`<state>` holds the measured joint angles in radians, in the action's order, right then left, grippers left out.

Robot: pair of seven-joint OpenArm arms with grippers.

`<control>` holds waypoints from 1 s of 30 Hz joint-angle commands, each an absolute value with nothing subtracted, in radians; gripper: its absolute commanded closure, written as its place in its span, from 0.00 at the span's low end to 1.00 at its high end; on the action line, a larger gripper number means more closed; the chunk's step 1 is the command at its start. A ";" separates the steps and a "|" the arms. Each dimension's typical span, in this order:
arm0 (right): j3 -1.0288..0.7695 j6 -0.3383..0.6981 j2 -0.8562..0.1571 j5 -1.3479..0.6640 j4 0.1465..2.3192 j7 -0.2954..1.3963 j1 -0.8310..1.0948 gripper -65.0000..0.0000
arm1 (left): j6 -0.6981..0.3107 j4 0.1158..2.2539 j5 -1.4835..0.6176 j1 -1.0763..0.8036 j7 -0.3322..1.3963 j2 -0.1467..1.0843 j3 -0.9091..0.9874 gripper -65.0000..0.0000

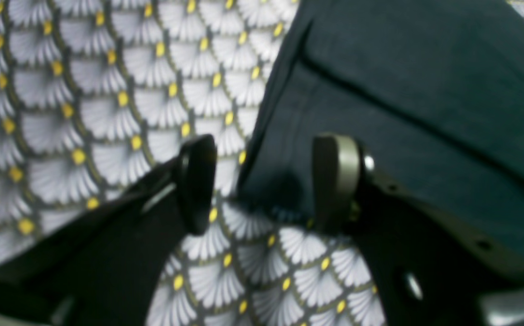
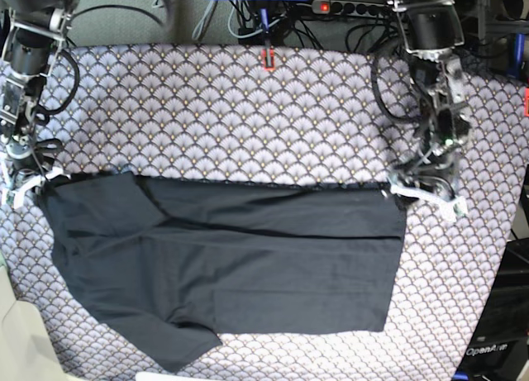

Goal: Fold the T-shirt properly
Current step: 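Regrip the folded edge with both grippers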

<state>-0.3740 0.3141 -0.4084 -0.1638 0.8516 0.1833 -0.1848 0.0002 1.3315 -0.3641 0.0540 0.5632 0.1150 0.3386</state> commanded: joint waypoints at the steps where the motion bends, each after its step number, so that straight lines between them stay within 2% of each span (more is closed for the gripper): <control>1: -0.378 0.306 -0.426 -0.162 0.863 0.182 -0.196 0.93 | -0.004 1.339 -0.369 0.082 0.536 0.124 0.340 0.49; 17: -0.378 0.306 -0.423 -0.162 0.868 0.182 -0.171 0.93 | -0.005 1.313 -0.369 0.085 0.536 0.122 0.338 0.49; 25: -0.378 0.306 -0.423 -0.162 0.868 0.183 -0.170 0.93 | -0.007 1.227 -0.374 0.116 0.535 0.122 0.338 0.49; 30: -0.378 0.306 -0.423 -0.162 0.868 0.183 -0.151 0.93 | -0.007 1.231 -0.372 0.122 0.530 0.124 0.272 0.49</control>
